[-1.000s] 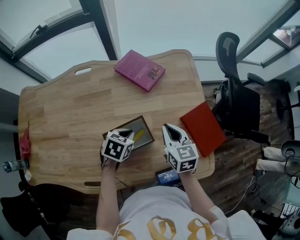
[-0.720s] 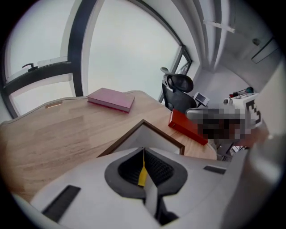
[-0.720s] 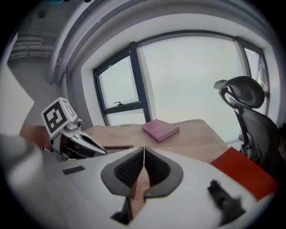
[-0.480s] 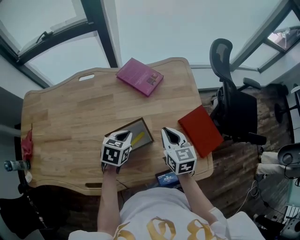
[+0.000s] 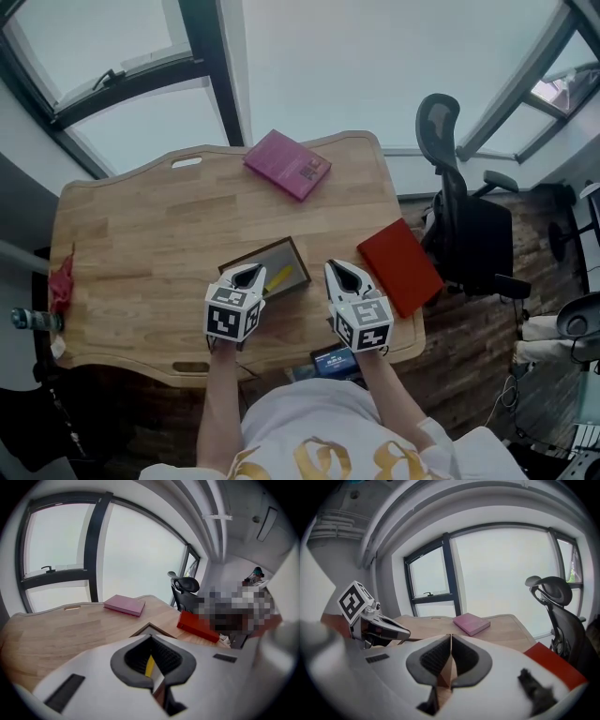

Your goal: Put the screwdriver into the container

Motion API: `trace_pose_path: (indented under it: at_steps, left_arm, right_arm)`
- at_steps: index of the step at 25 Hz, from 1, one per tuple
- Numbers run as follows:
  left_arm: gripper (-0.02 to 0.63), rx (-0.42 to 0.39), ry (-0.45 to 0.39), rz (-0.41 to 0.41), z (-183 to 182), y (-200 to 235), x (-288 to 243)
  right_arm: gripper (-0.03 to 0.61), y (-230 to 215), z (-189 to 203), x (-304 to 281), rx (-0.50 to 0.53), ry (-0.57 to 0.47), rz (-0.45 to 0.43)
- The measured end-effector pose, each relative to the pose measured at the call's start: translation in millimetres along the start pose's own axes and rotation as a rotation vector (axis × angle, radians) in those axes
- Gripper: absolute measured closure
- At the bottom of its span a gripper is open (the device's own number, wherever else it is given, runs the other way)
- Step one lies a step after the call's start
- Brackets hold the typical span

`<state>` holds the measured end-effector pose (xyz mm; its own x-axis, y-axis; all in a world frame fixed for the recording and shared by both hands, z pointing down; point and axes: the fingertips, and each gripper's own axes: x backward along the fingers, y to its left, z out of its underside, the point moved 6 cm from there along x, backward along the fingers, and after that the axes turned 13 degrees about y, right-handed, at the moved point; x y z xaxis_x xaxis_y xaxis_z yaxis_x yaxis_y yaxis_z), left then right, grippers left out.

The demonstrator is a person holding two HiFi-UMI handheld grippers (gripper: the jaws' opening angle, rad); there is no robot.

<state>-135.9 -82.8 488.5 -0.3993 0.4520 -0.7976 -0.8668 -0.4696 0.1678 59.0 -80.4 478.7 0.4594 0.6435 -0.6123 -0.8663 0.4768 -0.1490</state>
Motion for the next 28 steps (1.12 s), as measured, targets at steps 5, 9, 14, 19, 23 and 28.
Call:
trace_pose_path:
  at_steps: [5, 9, 14, 19, 23, 28]
  left_arm:
    - [0.600, 0.049, -0.071, 0.047, 6.7, -9.9, 17.0]
    - [0.600, 0.076, -0.172, 0.055, 7.7, -16.7, 34.9]
    - [0.600, 0.129, -0.322, 0.057, 5.3, -23.0, 59.6]
    - [0.600, 0.084, -0.369, -0.070, 11.3, -29.6, 75.4]
    - [0.600, 0.030, -0.412, -0.177, 15.1, -35.5, 86.4]
    - [0.600, 0.134, -0.482, -0.096, 17.3, -42.4, 100.4]
  right_arm:
    - [0.546, 4.8, 3.5, 13.0, 0.005, -0.014, 0.004]
    - [0.546, 8.3, 5.0, 26.0, 0.013, -0.033, 0.013]
    - [0.546, 14.6, 7.0, 40.2, 0.023, -0.049, 0.022]
    - [0.546, 23.6, 10.2, 54.5, 0.046, -0.055, 0.031]
    - [0.546, 25.4, 13.0, 64.0, 0.061, -0.060, 0.040]
    - [0.546, 27.3, 10.4, 72.5, 0.072, -0.076, 0.028]
